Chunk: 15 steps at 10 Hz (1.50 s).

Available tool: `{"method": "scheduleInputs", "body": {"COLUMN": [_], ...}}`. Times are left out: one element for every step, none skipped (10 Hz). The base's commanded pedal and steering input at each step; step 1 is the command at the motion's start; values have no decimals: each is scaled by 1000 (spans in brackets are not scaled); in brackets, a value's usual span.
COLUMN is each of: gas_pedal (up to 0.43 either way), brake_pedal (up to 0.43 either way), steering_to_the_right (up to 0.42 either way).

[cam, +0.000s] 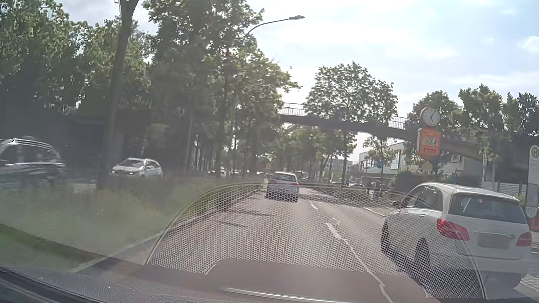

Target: Follow the waypoints while adhering to traffic rules and regulations

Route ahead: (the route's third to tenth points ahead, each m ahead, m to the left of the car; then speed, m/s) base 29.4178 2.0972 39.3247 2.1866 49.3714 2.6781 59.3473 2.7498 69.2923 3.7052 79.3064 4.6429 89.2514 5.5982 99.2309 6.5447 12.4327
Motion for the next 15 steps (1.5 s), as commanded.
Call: {"method": "scheduleInputs", "body": {"gas_pedal": [59,59,59,47,47,47,47,47,47,47,47,47,47,47,47], "brake_pedal": [0,0,0,0,0,0,0,0,0,0,0,0,0,0,0], "steering_to_the_right": [-4,-5,-6,-6,-6,-7,-7,-6,-7,-7,-7,-8,-9,-9,-9]}}
